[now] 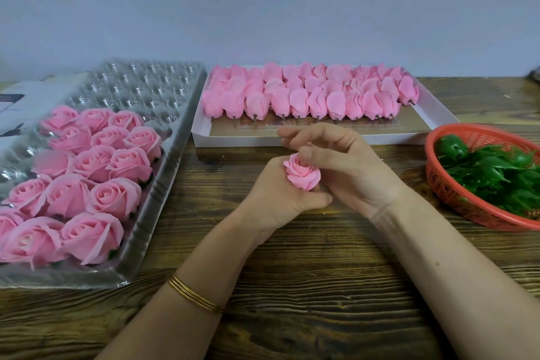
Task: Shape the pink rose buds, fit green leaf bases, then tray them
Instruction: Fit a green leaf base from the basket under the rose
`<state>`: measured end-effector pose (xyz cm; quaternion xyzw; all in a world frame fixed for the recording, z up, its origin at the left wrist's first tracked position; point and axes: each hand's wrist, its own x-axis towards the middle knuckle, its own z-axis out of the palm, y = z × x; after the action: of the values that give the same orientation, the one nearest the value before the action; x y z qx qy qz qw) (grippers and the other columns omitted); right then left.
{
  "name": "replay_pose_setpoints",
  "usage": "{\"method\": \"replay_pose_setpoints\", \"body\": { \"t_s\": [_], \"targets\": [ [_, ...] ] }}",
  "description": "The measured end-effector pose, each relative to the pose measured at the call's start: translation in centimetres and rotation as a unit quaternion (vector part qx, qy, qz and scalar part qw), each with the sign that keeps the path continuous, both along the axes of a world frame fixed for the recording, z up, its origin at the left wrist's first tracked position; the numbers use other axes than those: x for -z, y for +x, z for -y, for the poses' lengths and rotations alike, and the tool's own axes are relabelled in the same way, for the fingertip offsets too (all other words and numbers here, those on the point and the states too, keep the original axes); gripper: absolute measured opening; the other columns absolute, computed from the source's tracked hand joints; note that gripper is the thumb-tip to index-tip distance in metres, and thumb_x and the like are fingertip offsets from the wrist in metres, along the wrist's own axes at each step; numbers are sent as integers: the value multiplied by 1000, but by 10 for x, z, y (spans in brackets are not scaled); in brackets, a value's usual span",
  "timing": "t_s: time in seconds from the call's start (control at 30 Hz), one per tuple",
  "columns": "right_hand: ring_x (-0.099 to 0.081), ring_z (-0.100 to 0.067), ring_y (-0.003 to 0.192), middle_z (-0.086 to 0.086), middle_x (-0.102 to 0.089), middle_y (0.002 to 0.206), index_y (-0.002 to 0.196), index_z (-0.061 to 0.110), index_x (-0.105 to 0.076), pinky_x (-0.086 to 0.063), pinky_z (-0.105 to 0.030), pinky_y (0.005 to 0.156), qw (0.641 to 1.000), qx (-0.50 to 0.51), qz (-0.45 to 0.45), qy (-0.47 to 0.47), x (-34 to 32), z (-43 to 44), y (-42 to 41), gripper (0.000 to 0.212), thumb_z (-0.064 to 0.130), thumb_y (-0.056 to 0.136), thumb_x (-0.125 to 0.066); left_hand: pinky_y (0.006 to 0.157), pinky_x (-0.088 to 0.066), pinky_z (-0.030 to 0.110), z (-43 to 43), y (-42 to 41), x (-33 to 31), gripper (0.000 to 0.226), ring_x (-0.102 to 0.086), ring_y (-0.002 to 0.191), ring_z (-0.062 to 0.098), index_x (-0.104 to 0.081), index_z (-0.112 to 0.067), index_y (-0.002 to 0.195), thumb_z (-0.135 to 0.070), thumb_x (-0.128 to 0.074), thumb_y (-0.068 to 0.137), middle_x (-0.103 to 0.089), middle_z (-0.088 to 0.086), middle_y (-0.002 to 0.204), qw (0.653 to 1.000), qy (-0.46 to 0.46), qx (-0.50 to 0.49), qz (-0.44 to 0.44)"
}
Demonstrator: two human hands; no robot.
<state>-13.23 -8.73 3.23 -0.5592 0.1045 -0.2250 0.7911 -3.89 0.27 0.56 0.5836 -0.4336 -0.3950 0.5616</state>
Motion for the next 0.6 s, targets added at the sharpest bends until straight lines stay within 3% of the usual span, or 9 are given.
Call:
{"method": "replay_pose_setpoints", "body": {
  "t_s": [0.1,0.17,0.27,0.33,0.47,0.6],
  "targets": [
    [-67,-14,102,-5,-73,103,66,19,-75,-53,-26,87,998,6,-17,-59,0,-4,0,21,-1,67,-68,72,-50,47,0,-1,-2,16,-55,71,31,-56,11,76,21,-68,71,-56,28,72,1000,-4,-6,-9],
    [-67,-13,100,-5,-74,102,65,18,-73,-53,-25,85,995,7,-31,-89,0,-5,0,19,-1,66,-70,82,-51,59,0,-1,-2,21,-58,80,32,-56,20,89,22,-67,71,-58,39,86,1000,-3,-11,-18],
    [-67,-15,104,-5,-73,101,64,18,-71,-52,-27,88,991,8,-44,-123,0,-6,-1,19,-1,65,-70,83,-53,53,0,-2,-1,23,-59,80,26,-57,20,90,23,-67,70,-61,33,82,1000,-3,-14,-3],
    [-66,-13,104,-5,-73,102,65,17,-69,-51,-27,89,987,4,-56,-152,-1,-6,-2,18,-1,65,-69,87,-54,51,1,-3,-1,28,-64,87,26,-61,15,95,23,-68,69,-65,33,94,1000,-2,-12,-3],
    [-66,-12,102,-9,-72,105,66,17,-68,-51,-24,90,977,-4,-79,-197,-1,-7,-1,16,1,65,-68,81,-57,25,-1,-1,-1,42,-70,93,11,-67,-14,93,20,-72,67,-73,-3,90,1000,-5,15,-10],
    [-66,-13,105,-4,-72,107,69,18,-71,-51,-26,90,977,-16,-85,-195,1,-5,-2,15,4,66,-71,86,-58,31,-2,0,-1,43,-69,99,17,-67,-14,95,17,-73,67,-72,3,96,1000,-11,9,-21]
  ]
}}
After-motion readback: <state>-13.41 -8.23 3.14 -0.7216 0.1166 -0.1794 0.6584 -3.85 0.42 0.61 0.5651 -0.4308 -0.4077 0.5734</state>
